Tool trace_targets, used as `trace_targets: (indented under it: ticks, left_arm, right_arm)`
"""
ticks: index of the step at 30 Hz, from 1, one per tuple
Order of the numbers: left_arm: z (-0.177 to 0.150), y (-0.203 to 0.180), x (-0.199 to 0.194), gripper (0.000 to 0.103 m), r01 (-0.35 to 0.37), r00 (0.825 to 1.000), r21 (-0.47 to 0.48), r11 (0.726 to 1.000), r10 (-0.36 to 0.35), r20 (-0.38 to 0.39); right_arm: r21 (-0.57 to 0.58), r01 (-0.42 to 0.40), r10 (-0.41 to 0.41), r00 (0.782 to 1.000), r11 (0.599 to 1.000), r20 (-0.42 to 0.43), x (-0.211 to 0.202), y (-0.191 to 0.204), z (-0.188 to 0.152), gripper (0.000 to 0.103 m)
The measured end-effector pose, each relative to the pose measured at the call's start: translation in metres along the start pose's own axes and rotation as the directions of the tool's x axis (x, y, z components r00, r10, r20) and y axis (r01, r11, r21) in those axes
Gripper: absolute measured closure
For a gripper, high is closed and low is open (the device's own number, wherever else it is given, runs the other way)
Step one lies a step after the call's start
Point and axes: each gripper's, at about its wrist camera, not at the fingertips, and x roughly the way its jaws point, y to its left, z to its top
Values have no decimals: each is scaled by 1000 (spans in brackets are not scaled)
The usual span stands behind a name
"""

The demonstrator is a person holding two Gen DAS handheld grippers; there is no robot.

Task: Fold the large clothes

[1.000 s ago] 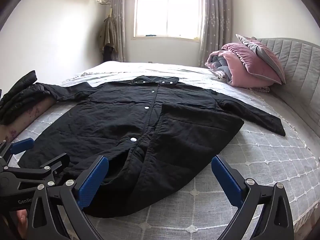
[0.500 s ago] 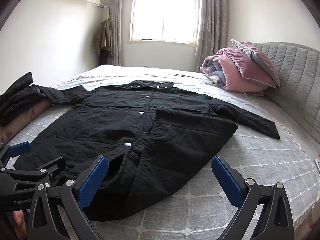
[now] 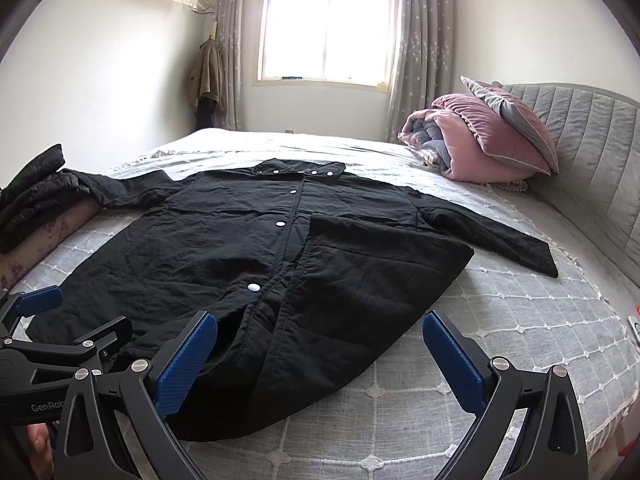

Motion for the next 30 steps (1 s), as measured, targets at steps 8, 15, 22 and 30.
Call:
trace_targets:
  ticks: [8,15,22,30]
  left_arm:
    - [0,0,0,0,-5,1000,2,1000,5,0]
    - [-1,0,0,0,-9,1000,4,1000,9,2]
    - [0,0,0,0,-8,1000,2,1000,8,-15]
    - [0,1,2,0,0,1000,-6,1000,0,-8]
  right_arm:
    - [-1,-7,7,1000,1000,-1,0,0,-2,0]
    - [6,-17,17,1000,1000,-7,0,1,-4,0]
    - [17,-25,25,999,1000,-20,2,-1,-5,0]
    - [27,-21,22,999,999,-24,3,-5,-4,0]
